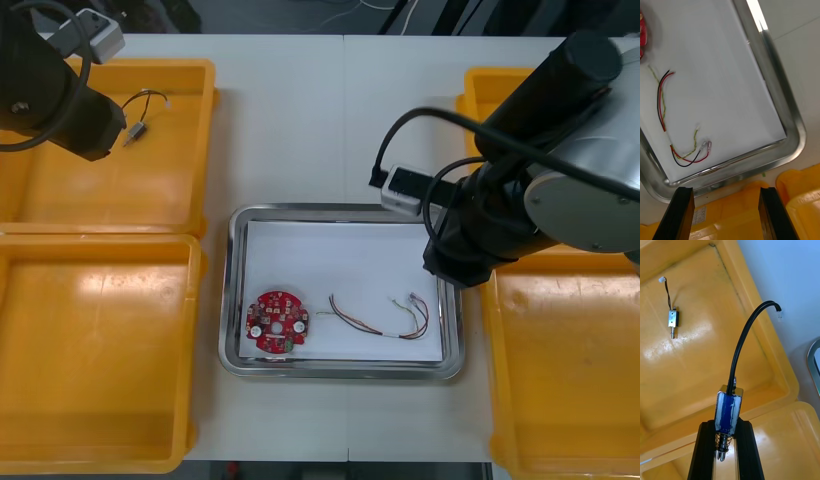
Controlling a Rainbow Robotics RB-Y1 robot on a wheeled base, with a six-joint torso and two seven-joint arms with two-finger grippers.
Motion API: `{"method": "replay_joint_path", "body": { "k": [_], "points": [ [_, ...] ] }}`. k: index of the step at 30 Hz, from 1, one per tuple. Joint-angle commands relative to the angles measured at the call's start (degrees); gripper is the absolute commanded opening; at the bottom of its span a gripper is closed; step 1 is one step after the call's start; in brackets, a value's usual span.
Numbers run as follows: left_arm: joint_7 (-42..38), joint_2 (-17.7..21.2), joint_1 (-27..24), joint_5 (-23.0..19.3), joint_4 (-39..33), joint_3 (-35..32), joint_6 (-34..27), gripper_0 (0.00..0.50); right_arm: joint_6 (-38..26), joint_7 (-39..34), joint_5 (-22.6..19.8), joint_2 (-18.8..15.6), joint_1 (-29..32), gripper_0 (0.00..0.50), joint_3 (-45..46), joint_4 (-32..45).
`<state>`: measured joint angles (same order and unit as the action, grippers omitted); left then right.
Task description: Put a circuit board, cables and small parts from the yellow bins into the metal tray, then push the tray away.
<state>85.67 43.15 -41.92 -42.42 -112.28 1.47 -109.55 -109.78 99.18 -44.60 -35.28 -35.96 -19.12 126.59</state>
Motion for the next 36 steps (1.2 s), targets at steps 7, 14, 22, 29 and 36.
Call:
{"method": "replay_joint_path", "body": {
  "k": [7, 14, 22, 29, 36],
  "points": [
    [-15.5, -2.8, -0.4, -0.6, -7.0, 5.7, -0.4, 0.0, -0.2, -18.7, -1.1, -2.3, -2.0, 0.5, 12.7, 2.5],
    [-22.4, -6.3, -3.4, -1.4, -7.2, 10.5, -0.4, 0.001, -0.2, -23.6, -1.0, -5.9, -1.9, 0.5, 17.8, -1.5],
    [-30.5, -10.6, -5.5, 0.4, -7.0, 17.5, -0.4, 0.002, -0.2, -22.0, -1.2, -7.8, -1.9, 0.5, 27.2, -10.9],
    [-36.9, -12.4, -7.6, 0.3, -5.6, 24.2, -0.4, 0.0, -0.2, -20.3, 1.4, -8.7, -1.9, 0.5, 33.4, -18.1],
    [-41.0, -13.8, -8.0, 0.6, -2.3, 28.6, -0.4, 0.001, -0.2, -18.4, 4.5, -9.3, -1.9, 0.5, 35.9, -23.3]
  ]
}}
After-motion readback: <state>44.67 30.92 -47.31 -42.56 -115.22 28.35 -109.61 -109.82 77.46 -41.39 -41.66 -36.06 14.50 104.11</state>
